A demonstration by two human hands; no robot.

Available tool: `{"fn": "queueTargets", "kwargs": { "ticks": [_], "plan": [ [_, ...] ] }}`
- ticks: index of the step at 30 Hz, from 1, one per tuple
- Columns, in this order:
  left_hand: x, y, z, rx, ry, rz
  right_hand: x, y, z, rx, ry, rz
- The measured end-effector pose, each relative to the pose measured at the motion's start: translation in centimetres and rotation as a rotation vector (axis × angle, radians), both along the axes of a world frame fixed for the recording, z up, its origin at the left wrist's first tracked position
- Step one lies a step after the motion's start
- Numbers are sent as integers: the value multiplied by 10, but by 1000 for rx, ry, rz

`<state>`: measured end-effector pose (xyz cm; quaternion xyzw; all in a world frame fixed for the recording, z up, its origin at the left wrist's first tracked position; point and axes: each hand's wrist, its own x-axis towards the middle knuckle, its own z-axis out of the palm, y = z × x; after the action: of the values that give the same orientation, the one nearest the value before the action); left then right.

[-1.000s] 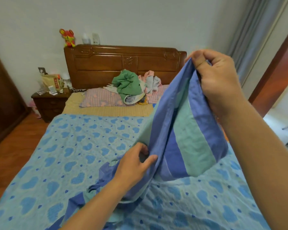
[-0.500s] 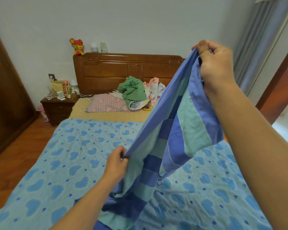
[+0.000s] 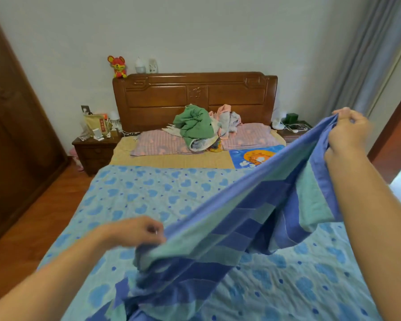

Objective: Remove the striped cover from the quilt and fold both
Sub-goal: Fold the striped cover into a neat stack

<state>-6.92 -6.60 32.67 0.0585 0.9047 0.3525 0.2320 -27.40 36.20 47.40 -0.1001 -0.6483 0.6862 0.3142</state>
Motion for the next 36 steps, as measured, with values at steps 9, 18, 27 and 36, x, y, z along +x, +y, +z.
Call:
{"fn": "queueTargets", "kwargs": {
  "ticks": [9,18,27,36],
  "plan": [
    [22,17,-128,-110,-122,268,-17,8,-51,63,-142,-15],
    [-21,-17,-29,-67,826,1113,-3,15,-114,173,-277,-145],
    [3,-49,-25,-338,911,593,22,42,-184,310,-478,-204],
    [5,-51,-92,53,500,1089,56,31,-243,619,-819,-139]
  ]
}}
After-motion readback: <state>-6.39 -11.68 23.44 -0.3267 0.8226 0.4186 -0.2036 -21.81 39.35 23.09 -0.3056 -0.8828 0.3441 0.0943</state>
